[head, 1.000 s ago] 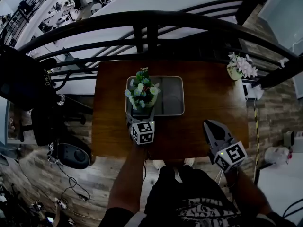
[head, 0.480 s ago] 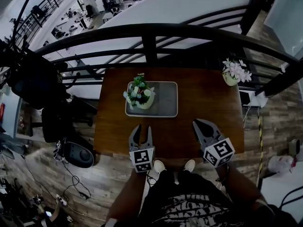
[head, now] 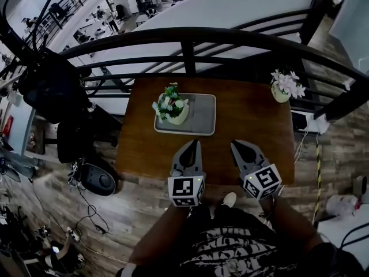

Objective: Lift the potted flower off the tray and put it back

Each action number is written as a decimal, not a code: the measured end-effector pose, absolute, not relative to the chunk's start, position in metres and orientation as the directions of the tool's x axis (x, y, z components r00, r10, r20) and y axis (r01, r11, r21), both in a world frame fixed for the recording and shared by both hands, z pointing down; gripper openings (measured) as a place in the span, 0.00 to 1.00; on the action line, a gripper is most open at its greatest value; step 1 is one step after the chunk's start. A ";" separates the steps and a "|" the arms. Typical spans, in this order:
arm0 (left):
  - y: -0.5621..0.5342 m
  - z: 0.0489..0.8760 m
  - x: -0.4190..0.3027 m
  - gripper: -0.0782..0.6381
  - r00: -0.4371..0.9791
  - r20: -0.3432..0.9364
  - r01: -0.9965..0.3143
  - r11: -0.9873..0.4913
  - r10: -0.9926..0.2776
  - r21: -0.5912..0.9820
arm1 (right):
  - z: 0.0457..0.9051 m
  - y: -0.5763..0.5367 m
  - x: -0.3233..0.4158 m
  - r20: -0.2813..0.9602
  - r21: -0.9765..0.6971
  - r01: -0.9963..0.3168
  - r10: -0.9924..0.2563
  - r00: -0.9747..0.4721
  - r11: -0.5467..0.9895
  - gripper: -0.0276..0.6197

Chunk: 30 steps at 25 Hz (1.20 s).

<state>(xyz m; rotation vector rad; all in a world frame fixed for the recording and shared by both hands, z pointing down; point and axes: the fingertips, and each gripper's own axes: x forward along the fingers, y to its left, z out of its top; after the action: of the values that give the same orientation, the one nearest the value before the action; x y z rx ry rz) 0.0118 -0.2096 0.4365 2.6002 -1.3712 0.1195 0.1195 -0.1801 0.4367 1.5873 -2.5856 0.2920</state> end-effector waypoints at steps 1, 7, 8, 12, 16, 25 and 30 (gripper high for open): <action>-0.207 0.438 0.016 0.12 0.569 0.170 -0.822 -0.554 -0.804 0.129 | 0.435 -0.178 0.119 0.173 -0.103 -0.890 -0.873 -0.456 0.444 0.04; -0.200 0.448 0.018 0.12 0.546 0.201 -0.837 -0.537 -0.813 0.101 | 0.424 -0.166 0.121 0.150 -0.069 -0.888 -0.875 -0.460 0.455 0.04; -0.200 0.448 0.015 0.12 0.536 0.204 -0.844 -0.527 -0.819 0.101 | 0.424 -0.165 0.122 0.150 -0.067 -0.889 -0.876 -0.458 0.453 0.04; -0.200 0.445 0.003 0.12 0.504 0.204 -0.863 -0.496 -0.839 0.094 | 0.426 -0.163 0.132 0.163 -0.067 -0.896 -0.881 -0.444 0.439 0.04; -0.199 0.448 -0.004 0.12 0.485 0.208 -0.874 -0.476 -0.849 0.094 | 0.426 -0.162 0.136 0.165 -0.066 -0.896 -0.881 -0.443 0.438 0.04; -0.194 0.446 -0.011 0.12 0.465 0.213 -0.885 -0.452 -0.859 0.108 | 0.426 -0.164 0.134 0.168 -0.069 -0.891 -0.875 -0.454 0.449 0.04; -0.196 0.444 -0.015 0.12 0.454 0.212 -0.891 -0.441 -0.865 0.109 | 0.426 -0.166 0.132 0.165 -0.072 -0.887 -0.871 -0.462 0.457 0.04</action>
<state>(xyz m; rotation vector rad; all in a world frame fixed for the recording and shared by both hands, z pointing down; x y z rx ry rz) -0.0147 -0.1956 0.4441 2.4983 -1.5307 0.1836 0.1317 -0.1662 0.4262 1.5687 -2.5905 0.2246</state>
